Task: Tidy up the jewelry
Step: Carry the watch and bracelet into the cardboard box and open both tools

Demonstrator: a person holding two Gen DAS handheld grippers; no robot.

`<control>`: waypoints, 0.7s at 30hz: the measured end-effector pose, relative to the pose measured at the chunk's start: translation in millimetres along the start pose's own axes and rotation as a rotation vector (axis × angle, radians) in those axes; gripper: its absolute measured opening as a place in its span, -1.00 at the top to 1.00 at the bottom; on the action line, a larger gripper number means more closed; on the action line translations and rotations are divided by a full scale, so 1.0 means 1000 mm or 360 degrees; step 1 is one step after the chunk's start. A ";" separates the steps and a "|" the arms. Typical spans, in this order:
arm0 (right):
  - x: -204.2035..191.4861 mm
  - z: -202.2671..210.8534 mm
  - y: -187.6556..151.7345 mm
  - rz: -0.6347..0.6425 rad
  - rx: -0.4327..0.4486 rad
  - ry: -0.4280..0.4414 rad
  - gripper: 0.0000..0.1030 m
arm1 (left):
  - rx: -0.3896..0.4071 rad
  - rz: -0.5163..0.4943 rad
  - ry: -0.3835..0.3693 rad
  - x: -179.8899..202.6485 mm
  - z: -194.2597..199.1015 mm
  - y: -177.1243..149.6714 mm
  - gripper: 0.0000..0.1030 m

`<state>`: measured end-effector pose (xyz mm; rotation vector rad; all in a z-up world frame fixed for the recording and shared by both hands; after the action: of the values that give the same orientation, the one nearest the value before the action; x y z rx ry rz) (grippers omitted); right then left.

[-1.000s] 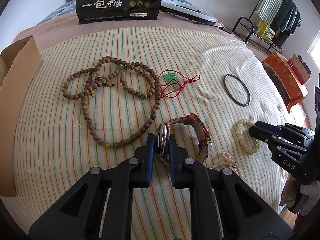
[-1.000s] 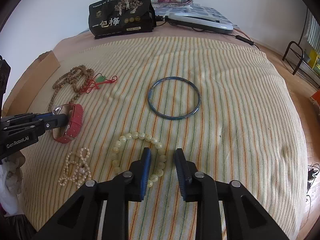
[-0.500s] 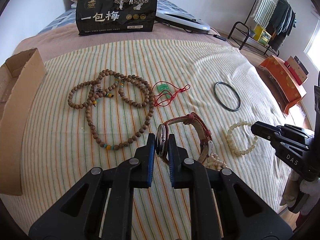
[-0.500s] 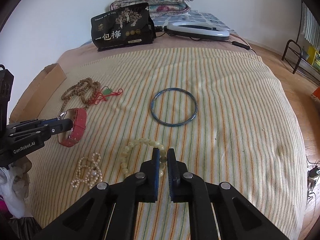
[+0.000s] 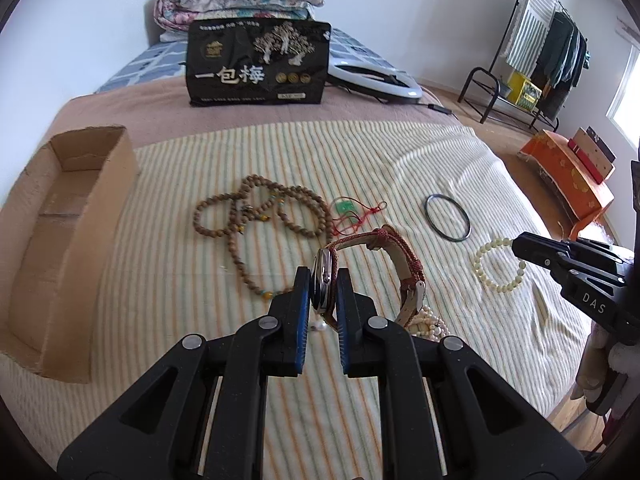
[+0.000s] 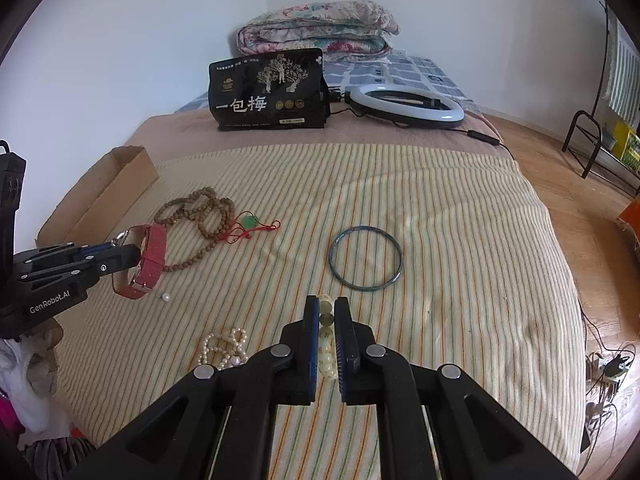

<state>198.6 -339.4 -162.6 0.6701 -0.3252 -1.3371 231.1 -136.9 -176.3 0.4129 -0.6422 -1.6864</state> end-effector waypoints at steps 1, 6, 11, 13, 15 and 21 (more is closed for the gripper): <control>-0.003 0.002 0.002 0.0009 0.0007 -0.0001 0.90 | 0.0008 0.0008 0.0005 -0.004 0.004 0.001 0.80; -0.021 0.014 0.017 0.0052 0.0051 0.0009 0.90 | 0.0056 0.0050 0.0042 -0.030 0.025 0.004 0.80; -0.048 0.024 0.035 0.0123 0.0096 0.0031 0.90 | 0.0096 0.0100 0.0089 -0.058 0.042 0.005 0.80; -0.061 0.026 0.042 0.0149 0.0110 0.0048 0.90 | 0.0109 0.0124 0.0110 -0.071 0.048 0.005 0.80; -0.074 0.026 0.049 0.0169 0.0124 0.0072 0.90 | 0.0120 0.0152 0.0134 -0.085 0.054 0.004 0.80; -0.117 0.027 0.070 0.0229 0.0165 0.0168 0.90 | 0.0146 0.0226 0.0202 -0.128 0.068 0.002 0.80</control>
<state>212.1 -228.0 -80.5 0.7868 -0.3527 -1.1497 219.1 0.1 -131.0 0.5236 -0.6416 -1.4873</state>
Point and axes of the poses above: each gripper's, at about its wrist camera, not at the fingertips, and z roughly against the way its jaws point, x to its right, y to its top, the point moved 6 cm from there along -z, roughly the way its jaws point, and after that the axes turned 7 degrees about y, right-handed, at the moved point
